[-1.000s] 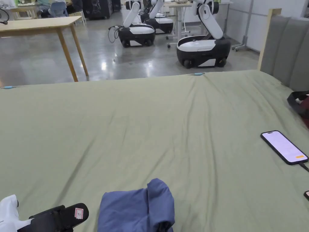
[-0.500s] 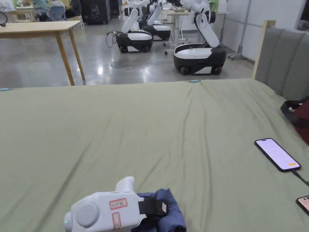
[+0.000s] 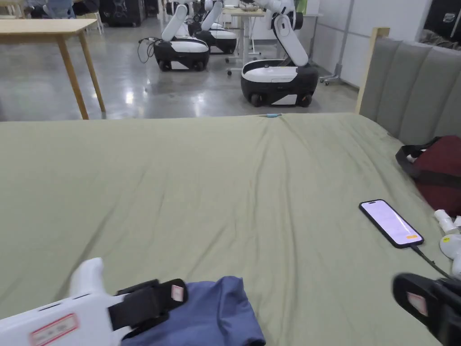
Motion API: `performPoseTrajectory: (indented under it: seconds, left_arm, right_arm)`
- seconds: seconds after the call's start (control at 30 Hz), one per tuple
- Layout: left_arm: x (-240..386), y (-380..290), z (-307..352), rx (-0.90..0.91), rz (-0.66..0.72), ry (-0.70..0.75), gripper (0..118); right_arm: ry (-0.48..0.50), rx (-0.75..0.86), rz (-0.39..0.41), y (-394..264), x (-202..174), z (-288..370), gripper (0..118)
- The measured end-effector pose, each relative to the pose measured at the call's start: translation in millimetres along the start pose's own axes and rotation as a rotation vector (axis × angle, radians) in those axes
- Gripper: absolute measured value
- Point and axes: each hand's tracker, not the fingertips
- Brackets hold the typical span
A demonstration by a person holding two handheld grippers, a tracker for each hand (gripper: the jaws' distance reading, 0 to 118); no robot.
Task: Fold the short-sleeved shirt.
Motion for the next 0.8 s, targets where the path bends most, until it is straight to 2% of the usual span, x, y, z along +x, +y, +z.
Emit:
performPoseTrajectory:
  seconds: [0.13, 0.23, 0.3, 0.37, 0.43, 0.5, 0.6, 0.67, 0.7, 0.77, 0.8]
  left_arm:
    - [-19, -7, 59, 0.072, 0.045, 0.11, 0]
    - [-38, -15, 85, 0.092, 0.086, 0.177, 0]
    - [-47, -22, 94, 0.108, 0.118, 0.176, 0]
    - [-52, -28, 100, 0.106, 0.129, 0.178, 0]
    - [-54, -34, 100, 0.102, 0.127, 0.188, 0]
    - [-58, -37, 98, 0.096, 0.125, 0.184, 0]
    - [-58, -36, 85, 0.069, 0.123, 0.156, 0]
    - [-56, -33, 73, 0.064, 0.099, 0.147, 5]
    - [-57, -29, 65, 0.059, 0.092, 0.147, 27]
    - [-72, -21, 49, 0.013, 0.095, 0.148, 95]
    - [-77, -19, 40, -0.006, 0.097, 0.14, 118]
  right_arm:
    - [0.195, -0.03, -0.017, 6, -20, -87, 1]
    - [0.216, -0.125, -0.06, -20, -31, -158, 1]
    - [0.255, -0.205, -0.106, -42, -32, -193, 1]
    - [0.245, -0.275, -0.151, -61, -32, -216, 1]
    - [0.253, -0.331, -0.228, -77, -29, -229, 1]
    - [0.262, -0.385, -0.27, -87, -27, -238, 1]
    - [0.266, -0.414, -0.298, -92, -25, -240, 1]
    - [0.271, -0.412, -0.301, -89, -24, -238, 1]
    - [0.265, -0.419, -0.292, -89, -25, -238, 1]
    - [0.26, -0.419, -0.271, -89, -27, -238, 1]
    - [0.256, -0.417, -0.259, -89, -29, -237, 1]
